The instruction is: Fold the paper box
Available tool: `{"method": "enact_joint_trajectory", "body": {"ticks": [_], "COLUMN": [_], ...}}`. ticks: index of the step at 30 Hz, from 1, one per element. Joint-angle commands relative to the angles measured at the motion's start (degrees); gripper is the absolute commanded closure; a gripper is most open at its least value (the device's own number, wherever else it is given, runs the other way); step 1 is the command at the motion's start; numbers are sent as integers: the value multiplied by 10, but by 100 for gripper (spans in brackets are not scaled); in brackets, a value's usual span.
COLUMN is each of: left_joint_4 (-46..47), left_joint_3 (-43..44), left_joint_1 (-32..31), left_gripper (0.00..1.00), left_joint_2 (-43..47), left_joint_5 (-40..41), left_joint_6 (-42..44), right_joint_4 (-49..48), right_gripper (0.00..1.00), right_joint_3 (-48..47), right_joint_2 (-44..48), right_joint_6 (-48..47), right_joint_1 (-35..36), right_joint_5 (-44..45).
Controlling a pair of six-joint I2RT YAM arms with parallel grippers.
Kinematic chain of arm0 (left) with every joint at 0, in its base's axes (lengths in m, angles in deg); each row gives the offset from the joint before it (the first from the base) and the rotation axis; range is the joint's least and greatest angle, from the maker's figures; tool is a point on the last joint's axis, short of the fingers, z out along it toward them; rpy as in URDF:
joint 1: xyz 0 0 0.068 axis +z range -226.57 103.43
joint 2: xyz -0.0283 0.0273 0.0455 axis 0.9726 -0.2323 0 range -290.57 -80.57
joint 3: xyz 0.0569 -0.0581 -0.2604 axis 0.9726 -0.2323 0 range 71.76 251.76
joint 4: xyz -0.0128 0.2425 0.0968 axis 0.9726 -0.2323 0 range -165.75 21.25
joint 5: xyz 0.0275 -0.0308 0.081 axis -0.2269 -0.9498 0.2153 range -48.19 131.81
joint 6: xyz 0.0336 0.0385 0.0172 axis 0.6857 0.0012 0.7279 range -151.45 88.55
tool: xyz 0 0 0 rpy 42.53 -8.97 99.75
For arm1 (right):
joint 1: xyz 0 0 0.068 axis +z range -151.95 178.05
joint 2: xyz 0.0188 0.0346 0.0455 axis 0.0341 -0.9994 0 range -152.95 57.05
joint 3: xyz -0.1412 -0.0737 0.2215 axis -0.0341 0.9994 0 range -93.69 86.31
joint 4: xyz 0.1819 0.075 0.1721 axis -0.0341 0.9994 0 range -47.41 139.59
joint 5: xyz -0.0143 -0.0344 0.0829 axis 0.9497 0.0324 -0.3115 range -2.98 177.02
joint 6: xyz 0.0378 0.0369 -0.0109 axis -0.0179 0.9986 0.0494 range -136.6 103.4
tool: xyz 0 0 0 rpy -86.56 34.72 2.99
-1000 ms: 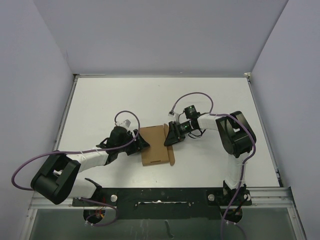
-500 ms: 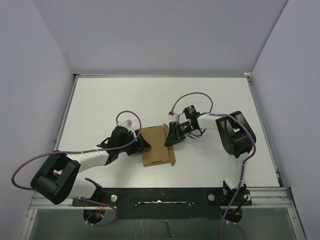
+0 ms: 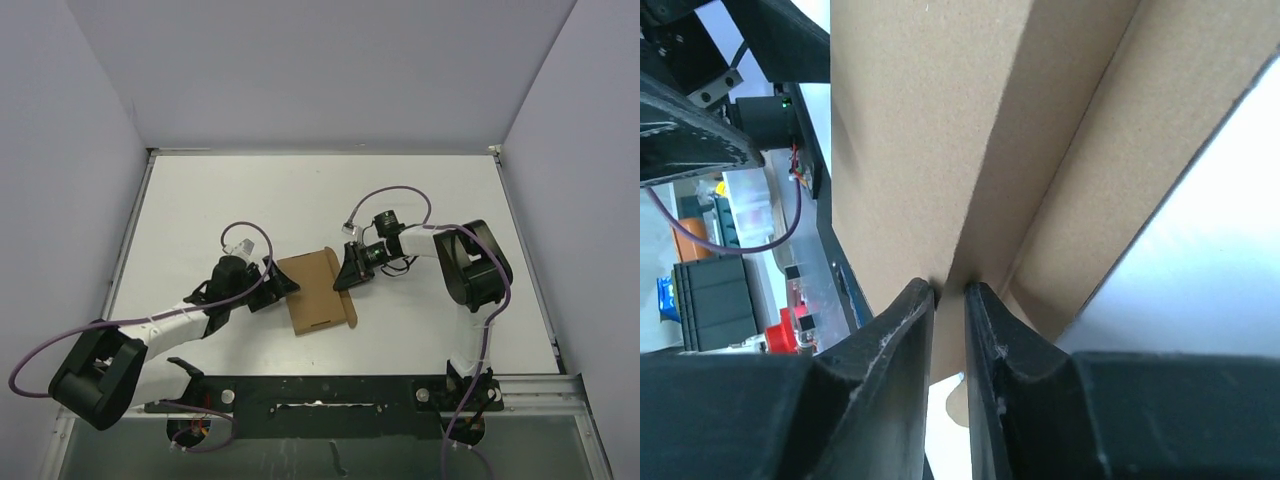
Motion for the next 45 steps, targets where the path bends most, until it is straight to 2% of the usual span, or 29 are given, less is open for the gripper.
{"method": "enact_joint_trajectory", "body": {"ticks": [1,18,25,28,33,37,45], "left_joint_4": [56,239,304,313,339,341,386], "left_joint_3": [-19,-64,-71,-64,-61,-61,-68], "left_joint_1": [5,4,-4,-12,-16,-15,-7], "left_gripper": [17,16,19,24,45,52,72], "left_joint_2": [4,-105,-144,-154,-170,-177,-189], "left_joint_5": [-13,-29,-22,-13,-11,-12,-30], "left_joint_6": [-30,-116,-145,-149,-154,-150,-140], "right_joint_4": [2,5,6,6,6,2,-6], "right_gripper": [85,88,88,89,88,85,72], "right_joint_3": [-5,-5,-5,-5,-5,-5,-13], "right_joint_2": [-21,-37,-39,-39,-38,-35,-1], "right_joint_6": [-19,-19,-18,-18,-18,-18,-21], "right_joint_1": [-15,-29,-30,-30,-30,-30,-32], "right_joint_5": [32,25,24,23,17,7,-39]}}
